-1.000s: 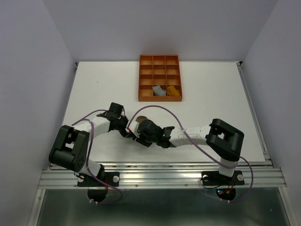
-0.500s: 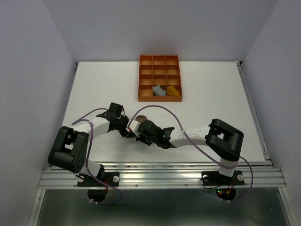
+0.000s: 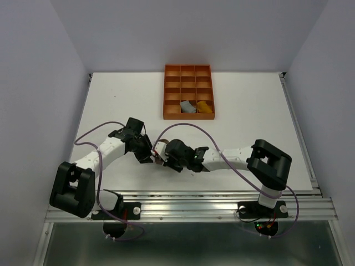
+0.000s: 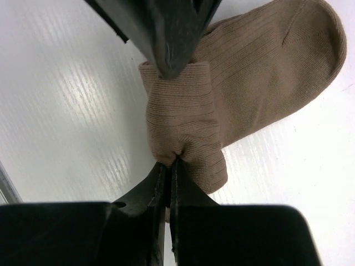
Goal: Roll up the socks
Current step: Roll the sock at the center of the board.
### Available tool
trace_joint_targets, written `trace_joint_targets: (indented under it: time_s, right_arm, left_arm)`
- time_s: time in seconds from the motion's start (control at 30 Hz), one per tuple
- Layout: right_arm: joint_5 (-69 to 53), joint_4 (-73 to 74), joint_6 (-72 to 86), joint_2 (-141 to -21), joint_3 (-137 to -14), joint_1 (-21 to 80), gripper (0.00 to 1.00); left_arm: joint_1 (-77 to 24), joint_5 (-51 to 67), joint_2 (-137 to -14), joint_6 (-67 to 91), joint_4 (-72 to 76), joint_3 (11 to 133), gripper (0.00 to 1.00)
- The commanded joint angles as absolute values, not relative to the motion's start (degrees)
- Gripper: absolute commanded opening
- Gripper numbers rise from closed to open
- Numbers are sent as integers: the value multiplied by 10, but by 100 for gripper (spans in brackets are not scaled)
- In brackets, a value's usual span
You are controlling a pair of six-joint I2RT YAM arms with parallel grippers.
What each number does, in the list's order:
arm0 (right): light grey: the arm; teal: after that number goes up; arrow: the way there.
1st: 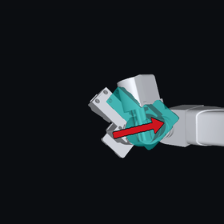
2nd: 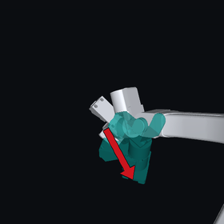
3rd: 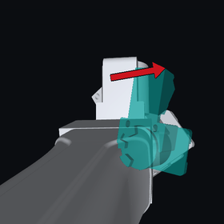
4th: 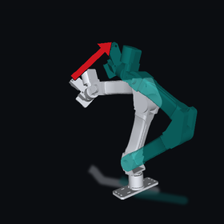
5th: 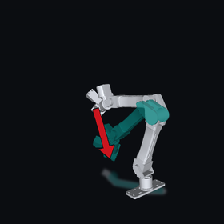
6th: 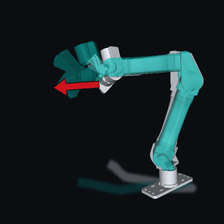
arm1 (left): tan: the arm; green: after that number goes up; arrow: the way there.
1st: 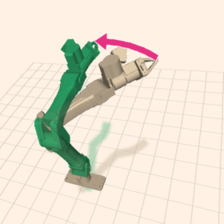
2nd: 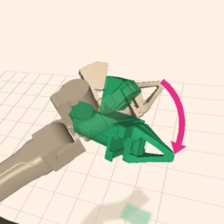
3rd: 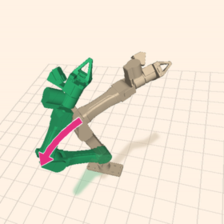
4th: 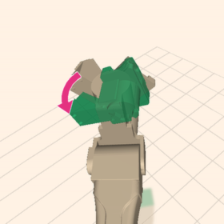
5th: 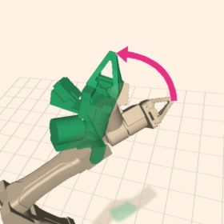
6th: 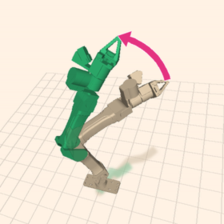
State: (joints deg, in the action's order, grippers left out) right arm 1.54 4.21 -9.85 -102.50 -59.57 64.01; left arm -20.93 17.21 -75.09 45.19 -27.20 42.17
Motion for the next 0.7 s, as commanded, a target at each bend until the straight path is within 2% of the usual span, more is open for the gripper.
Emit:
trace_joint_targets:
  time_s: [0.0, 0.1, 0.23, 0.47, 0.67]
  right_arm:
    - [-42, 106, -109, -1034, -597, 637, 1]
    - [-64, 110, -124, -1028, -595, 637, 1]
    - [-77, 116, -138, -1022, -596, 637, 1]
    - [-73, 131, -182, -1019, -604, 642, 1]
    - [-97, 160, -259, -997, -631, 642, 1]
  left_arm:
    - [-205, 135, -748, 449, -275, 439, 42]
    - [-204, 141, -776, 453, -229, 458, 39]
    - [-205, 160, -833, 442, -186, 495, 29]
    - [-206, 138, -898, 427, -185, 520, 25]
    - [-213, 102, -964, 417, -202, 515, 16]
